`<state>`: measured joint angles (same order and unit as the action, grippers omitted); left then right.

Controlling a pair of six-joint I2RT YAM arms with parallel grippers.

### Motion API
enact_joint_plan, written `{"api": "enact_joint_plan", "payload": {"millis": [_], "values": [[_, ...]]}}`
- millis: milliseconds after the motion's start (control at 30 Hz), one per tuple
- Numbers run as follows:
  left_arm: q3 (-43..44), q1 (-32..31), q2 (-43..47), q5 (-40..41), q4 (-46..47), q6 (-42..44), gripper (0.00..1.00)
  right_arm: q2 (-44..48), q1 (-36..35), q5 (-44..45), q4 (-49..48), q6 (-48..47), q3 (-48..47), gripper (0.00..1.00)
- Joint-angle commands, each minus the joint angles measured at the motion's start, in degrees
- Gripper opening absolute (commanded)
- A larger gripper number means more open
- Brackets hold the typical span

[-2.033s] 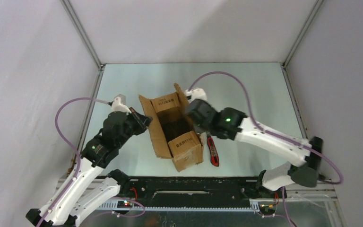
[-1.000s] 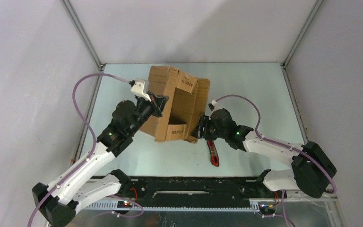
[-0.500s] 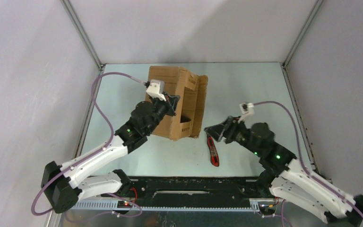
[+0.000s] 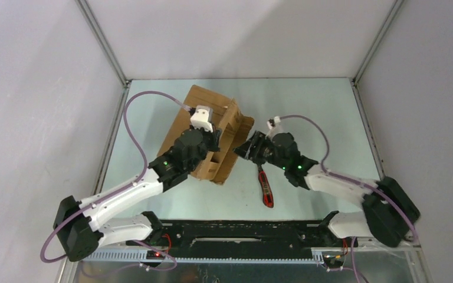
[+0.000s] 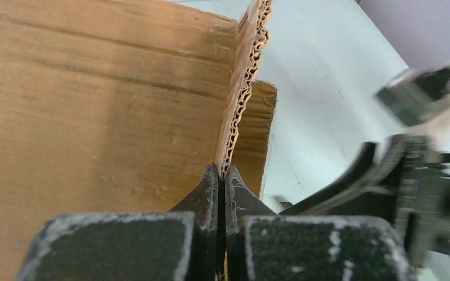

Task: Unpack the express box
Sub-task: Pour the product at the center of the board.

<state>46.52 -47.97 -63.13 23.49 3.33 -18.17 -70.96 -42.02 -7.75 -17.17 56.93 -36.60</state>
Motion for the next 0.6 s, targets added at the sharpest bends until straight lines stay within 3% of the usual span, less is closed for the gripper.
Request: {"api": "enact_joint_plan", "payload": {"millis": [0, 300, 567], "values": [[1.6, -0.15, 3.07, 2.52, -0.15, 1.21, 0.0, -11.41, 0.3, -5.94, -19.94, 7.58, -0.84, 0.58], [11.14, -2.64, 4.91, 0.48, -10.61, 7.19, 0.0, -30.84, 0.7, -7.27, -27.78, 12.99, -5.94, 0.58], [16.87, -12.56, 2.84, 4.9, -11.72, 12.97, 0.0, -44.1, 0.38, -9.76, -38.01, 17.28, -11.47, 0.6]]}}
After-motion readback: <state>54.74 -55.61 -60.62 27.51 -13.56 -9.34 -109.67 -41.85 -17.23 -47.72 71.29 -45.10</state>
